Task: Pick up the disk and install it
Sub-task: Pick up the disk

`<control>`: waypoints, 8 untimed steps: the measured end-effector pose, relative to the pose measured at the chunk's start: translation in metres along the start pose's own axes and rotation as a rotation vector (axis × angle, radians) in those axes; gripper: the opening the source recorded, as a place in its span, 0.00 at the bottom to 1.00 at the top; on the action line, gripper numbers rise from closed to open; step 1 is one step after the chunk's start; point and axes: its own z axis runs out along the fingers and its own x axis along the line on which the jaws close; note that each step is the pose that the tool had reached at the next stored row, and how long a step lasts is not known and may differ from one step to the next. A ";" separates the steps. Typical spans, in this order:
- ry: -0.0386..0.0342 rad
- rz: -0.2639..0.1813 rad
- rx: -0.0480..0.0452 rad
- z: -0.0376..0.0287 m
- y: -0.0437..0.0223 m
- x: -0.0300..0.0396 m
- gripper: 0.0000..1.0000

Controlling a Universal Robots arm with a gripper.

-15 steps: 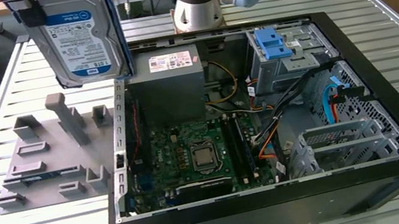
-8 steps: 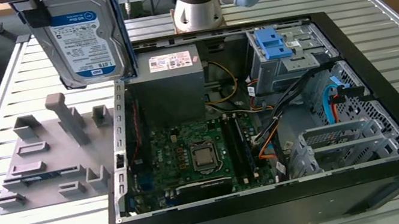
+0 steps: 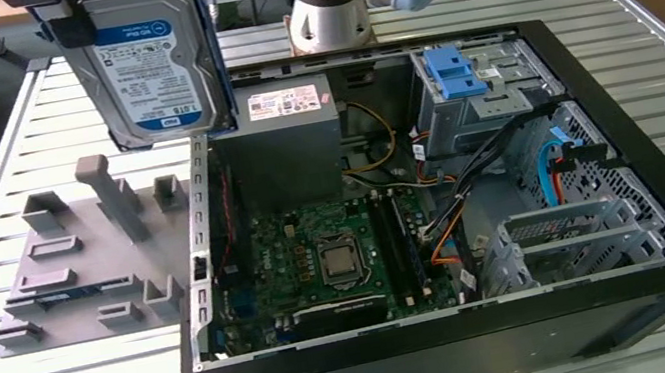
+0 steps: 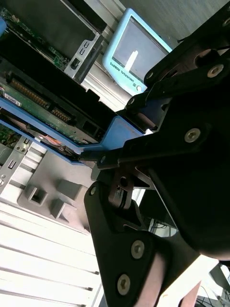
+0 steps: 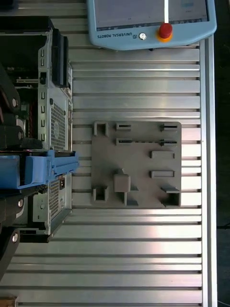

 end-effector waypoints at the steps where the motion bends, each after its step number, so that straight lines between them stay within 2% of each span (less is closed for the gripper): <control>1: 0.0000 0.000 0.0000 0.0000 -0.0009 0.0005 0.37; 8: 0.0000 0.000 0.0000 0.0002 -0.0072 0.0037 0.37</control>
